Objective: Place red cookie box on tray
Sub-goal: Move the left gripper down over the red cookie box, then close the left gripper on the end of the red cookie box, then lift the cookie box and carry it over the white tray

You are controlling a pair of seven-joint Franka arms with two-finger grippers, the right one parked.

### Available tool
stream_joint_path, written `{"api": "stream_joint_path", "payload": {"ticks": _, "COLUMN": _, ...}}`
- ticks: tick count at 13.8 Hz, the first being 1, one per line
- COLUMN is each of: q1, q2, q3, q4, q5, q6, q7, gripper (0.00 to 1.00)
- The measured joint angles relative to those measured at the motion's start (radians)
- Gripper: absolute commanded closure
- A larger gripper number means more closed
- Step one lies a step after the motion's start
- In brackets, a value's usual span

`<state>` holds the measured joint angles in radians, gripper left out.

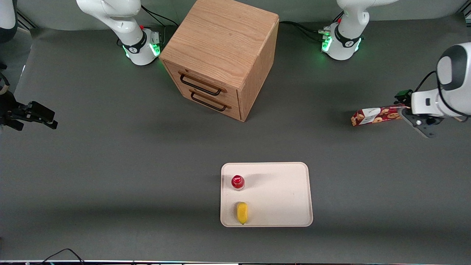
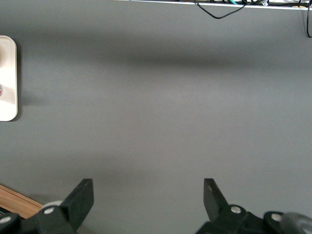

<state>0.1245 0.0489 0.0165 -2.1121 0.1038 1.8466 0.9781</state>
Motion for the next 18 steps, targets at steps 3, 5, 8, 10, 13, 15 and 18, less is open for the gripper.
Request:
{"api": "stream_joint_path", "payload": {"ticks": 3, "q1": 0.019, "q2": -0.015, "q3": 0.006, "q4": -0.147, "q5": 0.0, "q6": 0.125, "q7": 0.22, "gripper": 0.0}}
{"api": "stream_joint_path", "payload": {"ticks": 5, "q1": 0.028, "q2": -0.029, "q3": 0.048, "q4": -0.245, "q5": 0.0, "q6": 0.249, "q7": 0.35, "gripper": 0.0}}
{"api": "stream_joint_path", "payload": {"ticks": 8, "q1": 0.042, "q2": -0.03, "q3": 0.108, "q4": -0.376, "q5": 0.0, "q6": 0.451, "q7": 0.479, "gripper": 0.0}}
{"api": "stream_joint_path", "payload": {"ticks": 10, "q1": 0.042, "q2": -0.028, "q3": 0.111, "q4": -0.435, "q5": 0.0, "q6": 0.564, "q7": 0.498, "gripper": 0.0}}
{"api": "stream_joint_path", "payload": {"ticks": 13, "q1": 0.042, "q2": -0.008, "q3": 0.108, "q4": -0.506, "q5": 0.0, "q6": 0.709, "q7": 0.5, "gripper": 0.0}}
{"api": "stream_joint_path", "payload": {"ticks": 15, "q1": 0.042, "q2": 0.004, "q3": 0.108, "q4": -0.523, "q5": 0.0, "q6": 0.745, "q7": 0.501, "gripper": 0.02}}
{"api": "stream_joint_path", "payload": {"ticks": 18, "q1": 0.042, "q2": 0.028, "q3": 0.108, "q4": -0.528, "q5": 0.0, "q6": 0.777, "q7": 0.503, "gripper": 0.85}}
